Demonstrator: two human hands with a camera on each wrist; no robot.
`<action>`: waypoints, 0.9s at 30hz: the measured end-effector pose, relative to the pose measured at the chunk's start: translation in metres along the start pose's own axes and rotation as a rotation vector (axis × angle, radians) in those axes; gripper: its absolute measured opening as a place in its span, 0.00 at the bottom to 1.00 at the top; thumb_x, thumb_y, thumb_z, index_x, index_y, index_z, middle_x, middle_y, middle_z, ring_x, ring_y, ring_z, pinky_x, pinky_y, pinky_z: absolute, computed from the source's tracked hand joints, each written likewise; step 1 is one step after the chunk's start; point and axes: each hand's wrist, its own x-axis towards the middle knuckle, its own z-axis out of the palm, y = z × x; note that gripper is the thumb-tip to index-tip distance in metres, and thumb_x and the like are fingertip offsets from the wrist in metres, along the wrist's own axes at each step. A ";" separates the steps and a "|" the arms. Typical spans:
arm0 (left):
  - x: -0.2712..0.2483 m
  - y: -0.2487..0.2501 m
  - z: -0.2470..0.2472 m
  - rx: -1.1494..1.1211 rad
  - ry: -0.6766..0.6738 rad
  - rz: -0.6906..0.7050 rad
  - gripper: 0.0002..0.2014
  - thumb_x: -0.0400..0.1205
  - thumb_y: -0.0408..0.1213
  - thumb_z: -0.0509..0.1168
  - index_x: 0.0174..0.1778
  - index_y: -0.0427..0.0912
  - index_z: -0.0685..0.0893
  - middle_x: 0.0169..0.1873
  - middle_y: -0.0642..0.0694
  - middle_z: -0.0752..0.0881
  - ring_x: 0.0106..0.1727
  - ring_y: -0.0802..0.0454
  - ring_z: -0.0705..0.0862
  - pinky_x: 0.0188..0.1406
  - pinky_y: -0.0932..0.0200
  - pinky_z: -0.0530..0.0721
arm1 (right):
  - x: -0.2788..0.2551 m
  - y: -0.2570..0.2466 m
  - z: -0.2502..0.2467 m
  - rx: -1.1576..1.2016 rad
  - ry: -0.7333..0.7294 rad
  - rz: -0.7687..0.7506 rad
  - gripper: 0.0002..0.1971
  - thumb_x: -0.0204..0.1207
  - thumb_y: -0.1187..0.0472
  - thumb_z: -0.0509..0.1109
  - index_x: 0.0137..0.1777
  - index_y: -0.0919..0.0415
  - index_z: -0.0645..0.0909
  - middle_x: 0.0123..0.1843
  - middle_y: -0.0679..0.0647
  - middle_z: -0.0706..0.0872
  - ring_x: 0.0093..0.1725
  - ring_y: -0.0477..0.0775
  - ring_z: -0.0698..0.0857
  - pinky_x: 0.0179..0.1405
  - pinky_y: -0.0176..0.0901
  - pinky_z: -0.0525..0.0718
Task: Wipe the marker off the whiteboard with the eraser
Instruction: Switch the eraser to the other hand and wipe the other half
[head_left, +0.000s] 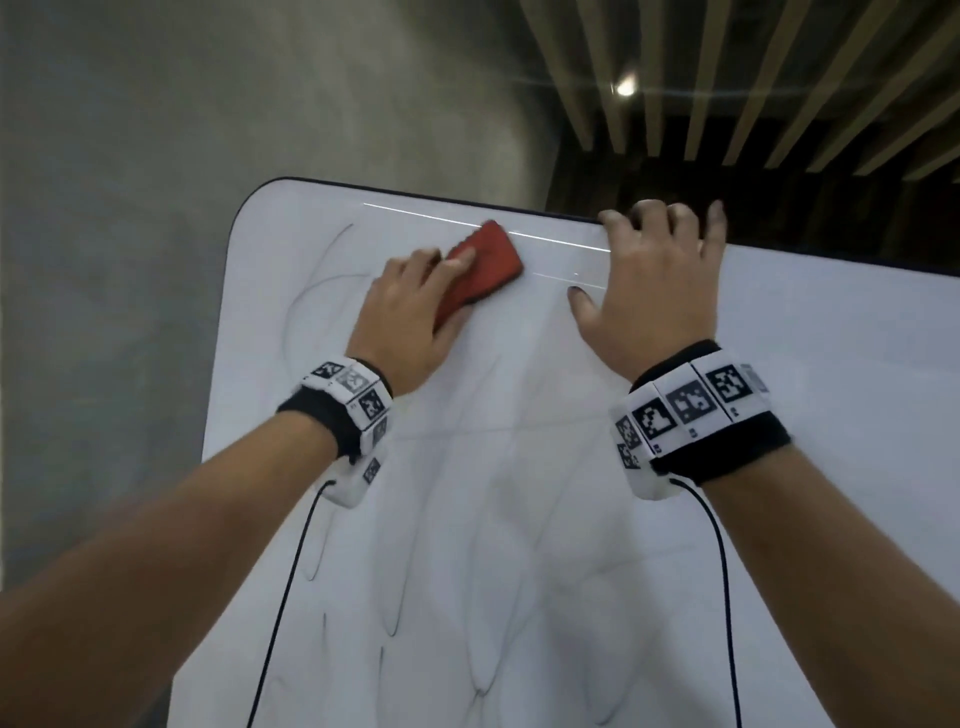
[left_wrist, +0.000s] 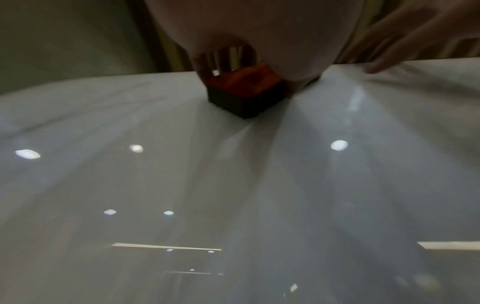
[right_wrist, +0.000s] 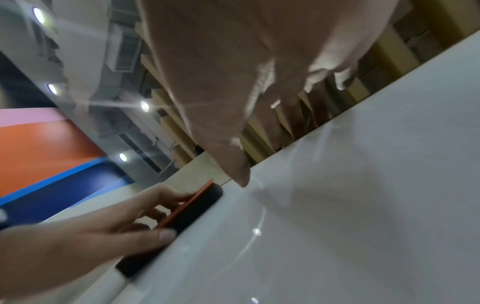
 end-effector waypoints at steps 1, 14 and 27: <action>0.008 -0.021 -0.002 -0.006 0.034 -0.135 0.26 0.85 0.47 0.63 0.80 0.43 0.72 0.68 0.34 0.78 0.61 0.31 0.78 0.62 0.38 0.79 | 0.003 -0.007 0.003 0.002 -0.012 -0.029 0.35 0.76 0.42 0.72 0.80 0.58 0.73 0.74 0.61 0.77 0.78 0.67 0.71 0.87 0.70 0.50; -0.009 -0.058 -0.005 0.041 0.024 -0.432 0.28 0.87 0.46 0.61 0.83 0.41 0.68 0.67 0.34 0.77 0.60 0.32 0.77 0.59 0.37 0.80 | 0.014 -0.047 0.028 0.002 0.008 0.067 0.41 0.75 0.38 0.70 0.81 0.62 0.69 0.73 0.68 0.76 0.76 0.74 0.71 0.86 0.71 0.54; -0.031 -0.112 0.004 -0.039 0.050 -0.965 0.29 0.88 0.46 0.60 0.85 0.42 0.65 0.72 0.31 0.74 0.69 0.28 0.74 0.64 0.37 0.76 | 0.010 -0.042 0.036 0.067 0.051 0.043 0.42 0.75 0.38 0.70 0.84 0.62 0.66 0.76 0.68 0.73 0.79 0.74 0.67 0.88 0.69 0.49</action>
